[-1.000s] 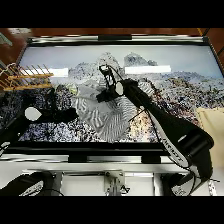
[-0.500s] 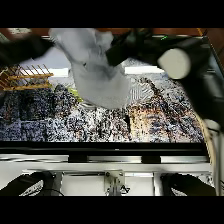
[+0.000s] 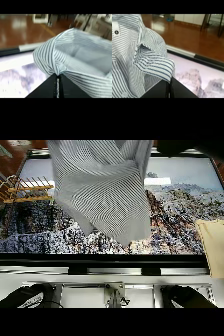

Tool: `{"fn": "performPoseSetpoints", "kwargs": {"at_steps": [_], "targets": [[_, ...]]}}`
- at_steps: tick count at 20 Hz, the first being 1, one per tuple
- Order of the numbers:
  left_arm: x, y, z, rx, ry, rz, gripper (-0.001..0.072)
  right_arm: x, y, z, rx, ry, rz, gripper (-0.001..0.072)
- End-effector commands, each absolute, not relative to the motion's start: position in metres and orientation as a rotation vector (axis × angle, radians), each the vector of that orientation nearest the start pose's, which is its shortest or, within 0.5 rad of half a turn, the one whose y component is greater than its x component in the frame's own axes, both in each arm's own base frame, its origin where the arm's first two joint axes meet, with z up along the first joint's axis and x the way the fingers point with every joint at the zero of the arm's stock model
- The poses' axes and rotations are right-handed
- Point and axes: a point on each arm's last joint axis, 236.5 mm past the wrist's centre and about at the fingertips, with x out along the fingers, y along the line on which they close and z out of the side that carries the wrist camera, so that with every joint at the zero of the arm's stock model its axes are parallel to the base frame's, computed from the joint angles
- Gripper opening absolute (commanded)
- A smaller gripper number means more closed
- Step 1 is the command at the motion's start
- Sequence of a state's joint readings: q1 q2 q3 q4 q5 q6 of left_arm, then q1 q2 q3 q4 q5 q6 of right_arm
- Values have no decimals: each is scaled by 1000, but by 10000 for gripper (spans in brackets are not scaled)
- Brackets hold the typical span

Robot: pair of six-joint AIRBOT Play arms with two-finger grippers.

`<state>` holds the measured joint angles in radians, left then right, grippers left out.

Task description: Fold the shirts.

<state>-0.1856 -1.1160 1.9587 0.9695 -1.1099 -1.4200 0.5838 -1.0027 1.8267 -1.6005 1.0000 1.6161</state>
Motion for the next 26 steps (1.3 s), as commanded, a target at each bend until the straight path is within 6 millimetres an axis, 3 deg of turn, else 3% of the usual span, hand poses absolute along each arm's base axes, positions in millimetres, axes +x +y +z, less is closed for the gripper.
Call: {"fn": "performPoseSetpoints", "kwargs": {"at_steps": [1, 5, 9, 11, 13, 15, 16, 18, 19, 20, 22, 23, 26], "targets": [[368, -196, 362, -127, 531, -723, 62, 316, 177, 363, 63, 531, 400, 79], [426, -209, 259, -164, 786, -709, 62, 325, 176, 232, -47, 964, 260, 80], [441, -225, 153, -166, 1081, -734, 61, 358, 194, 118, -127, 1103, 217, 79], [434, -244, 114, -142, 1194, -765, 61, 377, 208, 85, -109, 1105, 213, 80], [428, -253, 81, -75, 1265, -753, 61, 389, 215, 65, -108, 1115, 206, 101], [427, -242, 60, 31, 1304, -678, 60, 392, 215, 60, -118, 1117, 199, 387], [426, -236, 59, 62, 1311, -659, 61, 392, 215, 67, -119, 1102, 205, 414], [426, -226, 68, 82, 1297, -636, 61, 404, 222, 102, -127, 997, 259, 424], [426, -222, 79, 81, 1272, -630, 60, 414, 228, 126, -128, 914, 290, 605], [424, -220, 90, 80, 1249, -631, 61, 426, 230, 149, -114, 840, 307, 658], [419, -220, 115, 86, 1194, -640, 61, 454, 227, 181, -27, 719, 315, 657], [415, -221, 125, 89, 1172, -646, 61, 465, 223, 184, 39, 699, 321, 655], [410, -220, 142, 91, 1134, -650, 61, 469, 225, 146, 102, 832, 467, 655]]}}
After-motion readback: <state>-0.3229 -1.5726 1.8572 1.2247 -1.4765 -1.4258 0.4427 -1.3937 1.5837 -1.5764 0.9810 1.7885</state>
